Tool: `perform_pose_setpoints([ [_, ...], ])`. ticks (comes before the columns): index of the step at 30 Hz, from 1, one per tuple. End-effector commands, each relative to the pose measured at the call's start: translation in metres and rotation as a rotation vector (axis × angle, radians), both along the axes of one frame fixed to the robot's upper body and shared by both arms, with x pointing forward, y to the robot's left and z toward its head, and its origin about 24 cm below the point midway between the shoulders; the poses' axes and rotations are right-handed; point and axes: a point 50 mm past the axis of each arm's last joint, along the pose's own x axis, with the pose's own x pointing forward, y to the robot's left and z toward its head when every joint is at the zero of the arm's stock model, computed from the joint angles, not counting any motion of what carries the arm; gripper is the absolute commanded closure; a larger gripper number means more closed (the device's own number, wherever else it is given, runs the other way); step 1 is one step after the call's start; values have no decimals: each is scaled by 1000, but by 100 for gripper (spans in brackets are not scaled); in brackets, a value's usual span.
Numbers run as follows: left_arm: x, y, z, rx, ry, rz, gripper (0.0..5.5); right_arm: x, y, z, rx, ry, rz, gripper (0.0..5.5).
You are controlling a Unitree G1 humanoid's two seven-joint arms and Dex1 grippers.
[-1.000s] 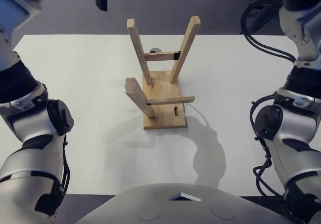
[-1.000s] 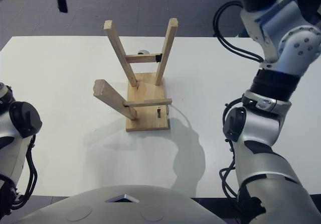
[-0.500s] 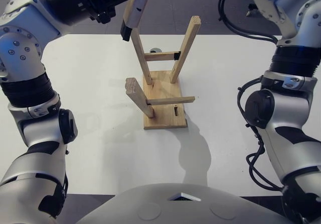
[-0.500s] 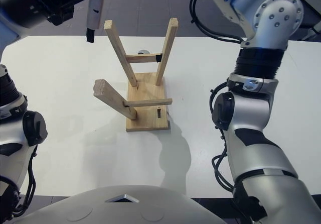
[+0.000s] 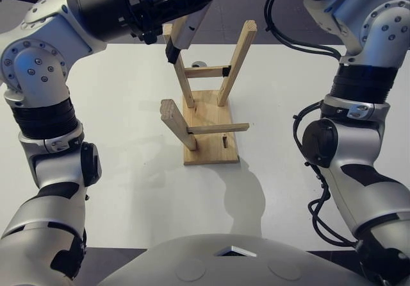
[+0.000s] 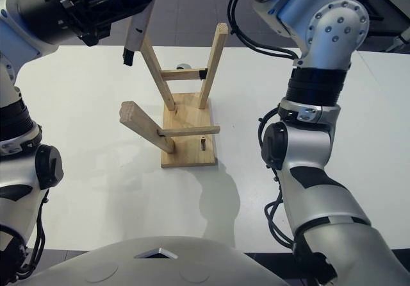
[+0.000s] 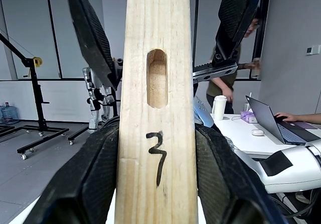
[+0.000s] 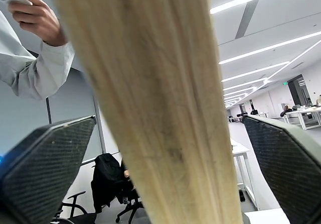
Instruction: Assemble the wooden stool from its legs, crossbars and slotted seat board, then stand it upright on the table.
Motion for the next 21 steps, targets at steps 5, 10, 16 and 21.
perform_pose_setpoints([
  [5,-4,-6,-1,9,-19,-17,345,3,4,-2,-6,23,-21,31],
  [10,-3,-5,0,6,-23,-12,345,3,4,-5,-10,31,-18,130],
  [16,-3,-2,2,4,-25,-7,345,2,3,-8,-20,33,-14,226],
  [21,-4,-3,0,14,-16,-18,345,0,2,-7,-24,20,-6,301],
])
